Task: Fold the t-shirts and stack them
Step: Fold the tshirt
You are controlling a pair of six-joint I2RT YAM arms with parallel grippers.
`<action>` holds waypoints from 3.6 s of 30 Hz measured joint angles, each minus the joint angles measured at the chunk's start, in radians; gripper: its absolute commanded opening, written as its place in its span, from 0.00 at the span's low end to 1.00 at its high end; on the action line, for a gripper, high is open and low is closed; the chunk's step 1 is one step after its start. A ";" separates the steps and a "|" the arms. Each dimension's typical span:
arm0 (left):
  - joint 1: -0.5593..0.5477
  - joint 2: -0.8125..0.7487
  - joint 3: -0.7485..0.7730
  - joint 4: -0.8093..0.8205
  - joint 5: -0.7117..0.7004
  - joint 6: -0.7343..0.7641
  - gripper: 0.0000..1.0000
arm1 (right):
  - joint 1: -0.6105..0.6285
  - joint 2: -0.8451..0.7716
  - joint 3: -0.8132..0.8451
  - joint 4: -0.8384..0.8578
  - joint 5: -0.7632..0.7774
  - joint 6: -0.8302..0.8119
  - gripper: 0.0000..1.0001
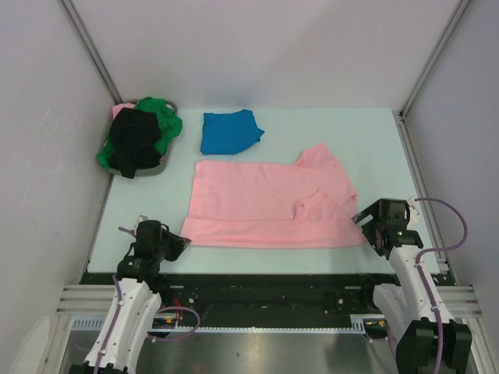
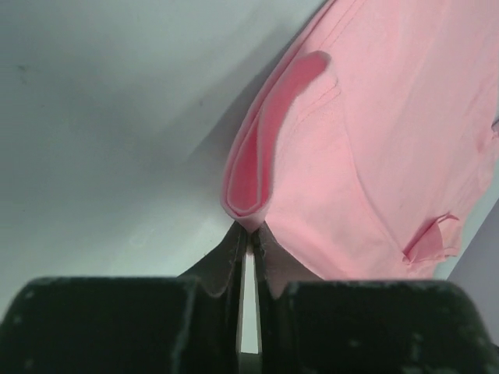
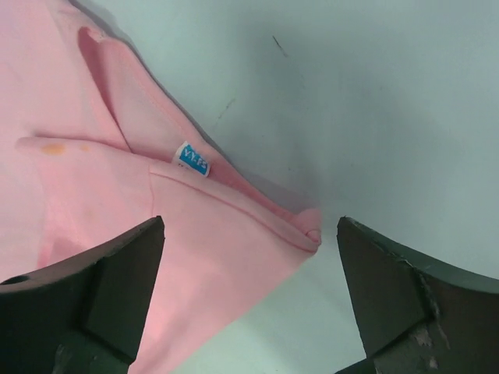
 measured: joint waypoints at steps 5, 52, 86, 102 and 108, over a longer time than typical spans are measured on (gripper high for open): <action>-0.002 -0.008 0.070 -0.085 0.004 -0.014 0.45 | 0.021 -0.020 0.058 -0.061 -0.007 -0.024 1.00; -0.007 1.541 1.317 0.117 -0.185 0.394 0.77 | 0.301 1.278 1.064 0.411 -0.458 -0.150 0.93; 0.022 1.532 1.223 0.172 -0.183 0.404 0.77 | 0.274 1.157 1.007 0.525 -0.440 -0.116 0.95; 0.026 1.532 1.220 0.184 -0.182 0.404 0.78 | 0.290 1.333 0.998 0.639 -0.470 -0.060 0.95; 0.028 1.532 1.220 0.191 -0.173 0.407 0.78 | 0.291 1.380 1.003 0.724 -0.485 -0.040 0.95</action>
